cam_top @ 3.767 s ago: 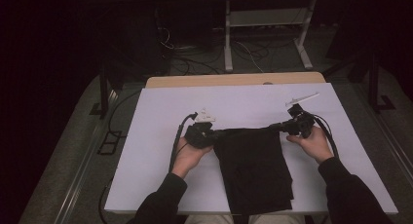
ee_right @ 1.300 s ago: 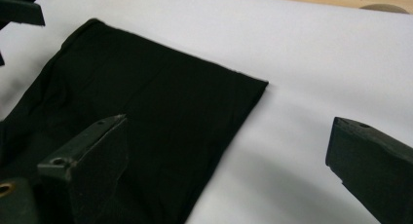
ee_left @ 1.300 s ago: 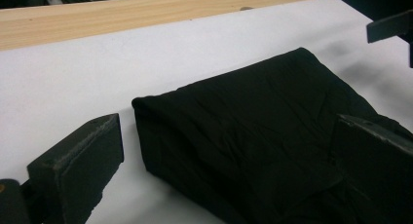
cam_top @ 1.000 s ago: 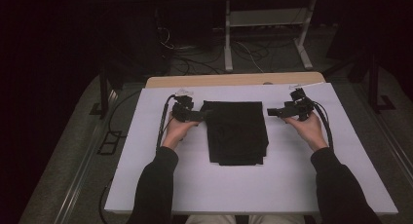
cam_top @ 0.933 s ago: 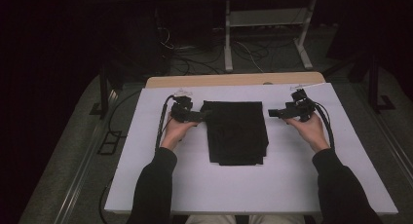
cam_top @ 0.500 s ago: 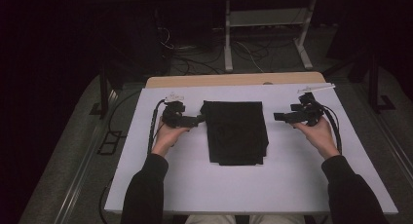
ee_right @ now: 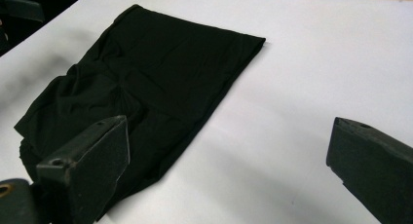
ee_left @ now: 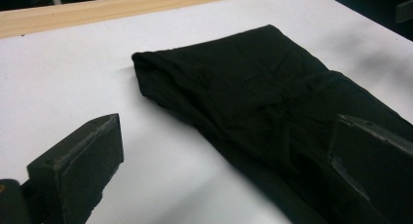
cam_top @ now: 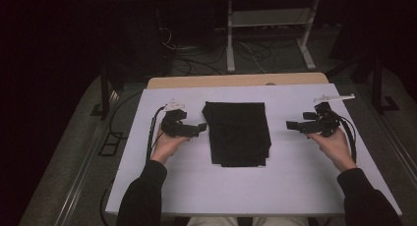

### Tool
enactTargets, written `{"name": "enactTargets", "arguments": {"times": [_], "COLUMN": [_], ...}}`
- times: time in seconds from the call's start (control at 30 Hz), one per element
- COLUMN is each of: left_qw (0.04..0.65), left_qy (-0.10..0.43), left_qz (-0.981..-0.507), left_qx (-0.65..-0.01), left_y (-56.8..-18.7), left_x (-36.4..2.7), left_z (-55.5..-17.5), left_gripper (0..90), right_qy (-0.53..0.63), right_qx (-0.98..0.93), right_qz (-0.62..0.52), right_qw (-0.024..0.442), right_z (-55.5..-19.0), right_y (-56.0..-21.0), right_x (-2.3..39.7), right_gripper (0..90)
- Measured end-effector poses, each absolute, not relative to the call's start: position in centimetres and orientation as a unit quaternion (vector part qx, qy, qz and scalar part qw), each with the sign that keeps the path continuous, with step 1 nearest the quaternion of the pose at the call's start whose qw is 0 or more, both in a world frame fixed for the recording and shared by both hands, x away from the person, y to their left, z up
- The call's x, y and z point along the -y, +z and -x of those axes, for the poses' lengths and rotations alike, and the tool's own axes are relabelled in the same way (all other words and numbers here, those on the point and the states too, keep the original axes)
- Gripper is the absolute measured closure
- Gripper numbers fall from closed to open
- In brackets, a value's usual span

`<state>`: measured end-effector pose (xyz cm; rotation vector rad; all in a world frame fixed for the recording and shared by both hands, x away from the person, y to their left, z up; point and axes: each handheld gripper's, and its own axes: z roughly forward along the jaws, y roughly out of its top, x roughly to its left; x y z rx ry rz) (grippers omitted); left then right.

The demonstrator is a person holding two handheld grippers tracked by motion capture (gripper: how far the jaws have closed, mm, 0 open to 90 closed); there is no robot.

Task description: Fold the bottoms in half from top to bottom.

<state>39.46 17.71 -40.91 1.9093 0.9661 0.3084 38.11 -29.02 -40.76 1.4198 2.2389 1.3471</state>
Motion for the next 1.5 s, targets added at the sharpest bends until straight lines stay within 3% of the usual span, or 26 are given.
{"name": "enactTargets", "arguments": {"times": [1.5], "left_qw": [0.499], "left_qy": [0.114], "left_qz": [-0.786], "left_qx": [-0.347], "left_y": [-43.1], "left_x": [-19.9], "left_z": [-29.8], "left_gripper": [0.0], "right_qy": [0.455], "right_qx": [-0.767], "right_qz": [-0.443], "right_qw": [0.091], "right_z": [-28.3], "right_y": [-43.4], "right_x": [28.6], "right_gripper": [0.3]}}
